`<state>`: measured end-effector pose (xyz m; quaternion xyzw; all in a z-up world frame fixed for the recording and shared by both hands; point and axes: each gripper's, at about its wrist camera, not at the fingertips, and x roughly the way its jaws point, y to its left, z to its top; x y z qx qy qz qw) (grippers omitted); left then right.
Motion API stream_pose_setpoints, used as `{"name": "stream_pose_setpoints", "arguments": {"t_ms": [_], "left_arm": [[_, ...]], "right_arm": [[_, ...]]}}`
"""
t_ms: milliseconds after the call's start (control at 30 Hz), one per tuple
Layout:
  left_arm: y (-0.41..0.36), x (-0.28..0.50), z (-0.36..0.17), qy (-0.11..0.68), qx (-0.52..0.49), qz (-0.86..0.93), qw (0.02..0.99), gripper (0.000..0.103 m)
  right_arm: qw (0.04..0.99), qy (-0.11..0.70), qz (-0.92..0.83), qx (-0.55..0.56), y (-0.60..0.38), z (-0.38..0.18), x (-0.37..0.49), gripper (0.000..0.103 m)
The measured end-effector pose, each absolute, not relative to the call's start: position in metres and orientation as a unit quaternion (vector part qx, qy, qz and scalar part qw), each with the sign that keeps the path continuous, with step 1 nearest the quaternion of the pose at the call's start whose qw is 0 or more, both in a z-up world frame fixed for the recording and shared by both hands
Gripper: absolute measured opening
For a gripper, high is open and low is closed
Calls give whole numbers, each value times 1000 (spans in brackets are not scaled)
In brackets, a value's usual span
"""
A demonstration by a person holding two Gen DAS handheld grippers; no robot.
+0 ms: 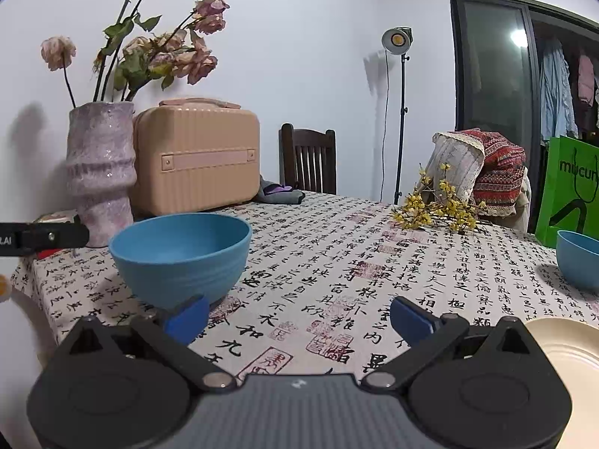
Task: Organize plates and bowls
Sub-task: 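Withdraw both open grippers back from the placed blue bowl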
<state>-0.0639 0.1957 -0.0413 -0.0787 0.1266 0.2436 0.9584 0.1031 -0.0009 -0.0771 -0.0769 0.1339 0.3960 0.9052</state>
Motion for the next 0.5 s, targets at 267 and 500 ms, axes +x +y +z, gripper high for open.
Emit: {"name": "stream_pose_setpoints", "arguments": {"t_ms": [267, 500], "left_arm": [[187, -62, -33, 111, -69, 237, 963, 103], [179, -55, -22, 98, -64, 227, 967, 103]], "right_arm": [[906, 142, 393, -69, -8, -72, 112, 103], [910, 137, 387, -57, -16, -62, 120, 103]]}}
